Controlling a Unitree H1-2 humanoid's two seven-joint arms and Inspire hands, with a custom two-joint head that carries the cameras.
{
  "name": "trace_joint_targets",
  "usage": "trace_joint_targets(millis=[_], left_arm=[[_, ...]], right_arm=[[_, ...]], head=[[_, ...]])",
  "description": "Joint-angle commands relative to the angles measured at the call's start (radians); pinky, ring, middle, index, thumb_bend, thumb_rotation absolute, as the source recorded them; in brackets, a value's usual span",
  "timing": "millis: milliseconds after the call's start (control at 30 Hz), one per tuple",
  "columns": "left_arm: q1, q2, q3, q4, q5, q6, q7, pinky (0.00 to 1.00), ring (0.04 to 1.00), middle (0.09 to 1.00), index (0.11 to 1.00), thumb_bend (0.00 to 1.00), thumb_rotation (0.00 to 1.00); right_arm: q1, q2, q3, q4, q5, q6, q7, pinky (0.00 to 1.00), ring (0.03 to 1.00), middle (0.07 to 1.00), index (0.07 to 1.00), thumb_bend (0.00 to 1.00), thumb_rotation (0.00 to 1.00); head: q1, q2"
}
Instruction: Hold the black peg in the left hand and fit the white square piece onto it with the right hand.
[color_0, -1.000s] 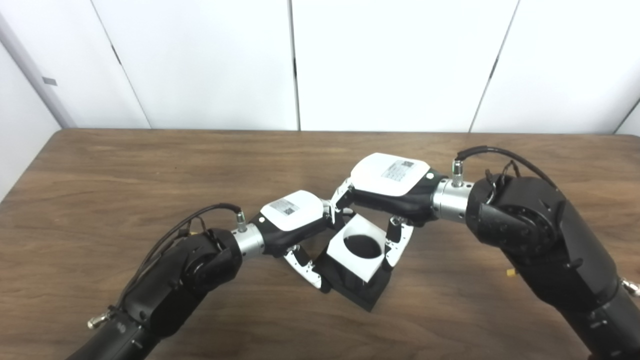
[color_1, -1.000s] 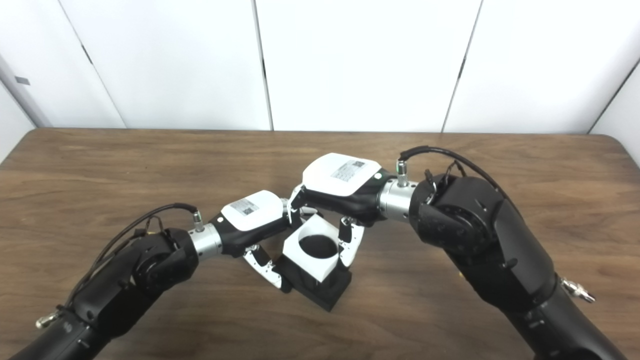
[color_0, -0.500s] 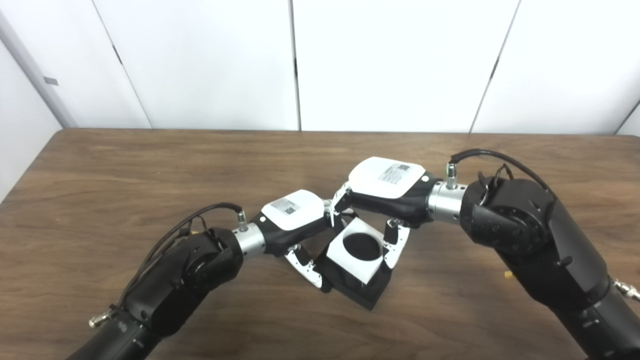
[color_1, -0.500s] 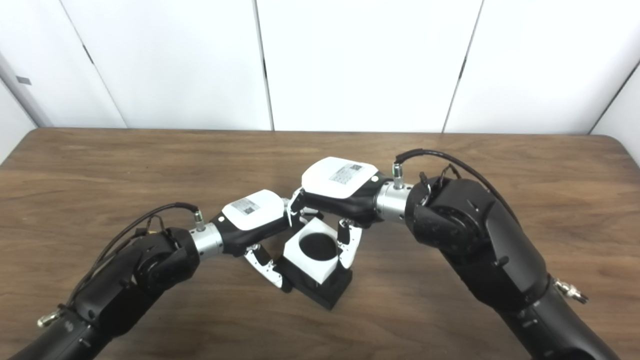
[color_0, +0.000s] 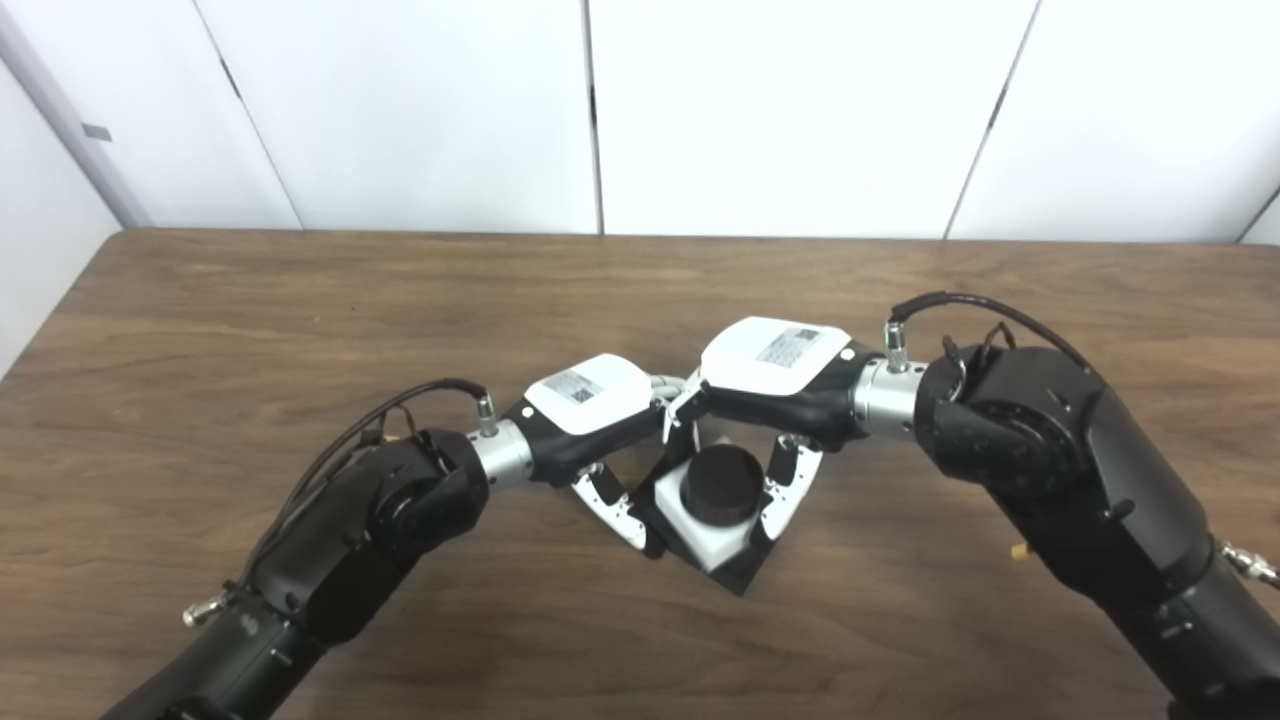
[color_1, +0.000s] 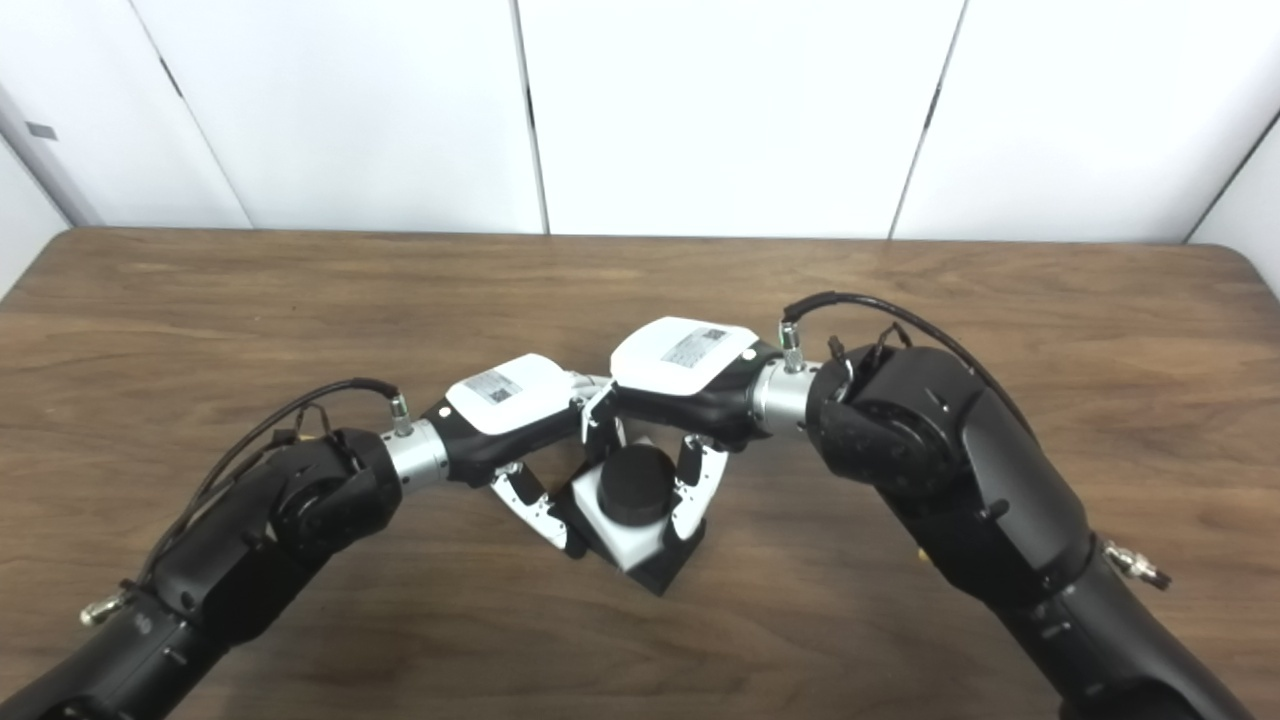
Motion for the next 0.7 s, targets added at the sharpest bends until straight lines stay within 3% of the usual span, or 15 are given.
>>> trace_joint_targets(millis=[0,267,333,433,667], left_arm=[[0.007,-0.011,-0.032,0.003,0.039,-0.006,-0.043,0.85,0.914,0.897,0.489,0.52,0.07],[0.008,-0.010,-0.029,0.005,0.033,-0.006,-0.044,0.85,0.932,0.896,0.489,0.52,0.07],[0.009,-0.009,-0.028,0.004,0.032,-0.004,-0.045,0.85,0.933,0.898,0.489,0.52,0.07],[0.011,-0.006,-0.026,0.009,0.029,-0.011,-0.039,0.84,0.934,0.897,0.489,0.52,0.06],[0.014,-0.001,-0.023,0.010,0.032,-0.015,-0.036,0.86,0.932,0.899,0.489,0.52,0.06]], right_arm=[[-0.046,-0.014,-0.005,-0.026,0.007,0.011,0.012,0.81,0.833,0.830,0.743,0.99,0.28],[-0.053,-0.025,-0.031,-0.028,0.022,0.010,0.002,0.79,0.833,0.835,0.783,0.95,0.22],[-0.052,-0.028,-0.047,-0.027,0.025,0.006,-0.016,0.76,0.818,0.825,0.757,0.92,0.14],[-0.053,-0.035,-0.072,-0.024,0.022,0.002,-0.040,0.73,0.803,0.819,0.737,0.89,0.10],[-0.061,-0.077,-0.134,-0.032,0.015,0.028,-0.053,0.71,0.792,0.818,0.735,0.87,0.09]], head=[[0.000,0.000],[0.000,0.002],[-0.001,0.002],[-0.008,0.000],[-0.024,-0.003]])
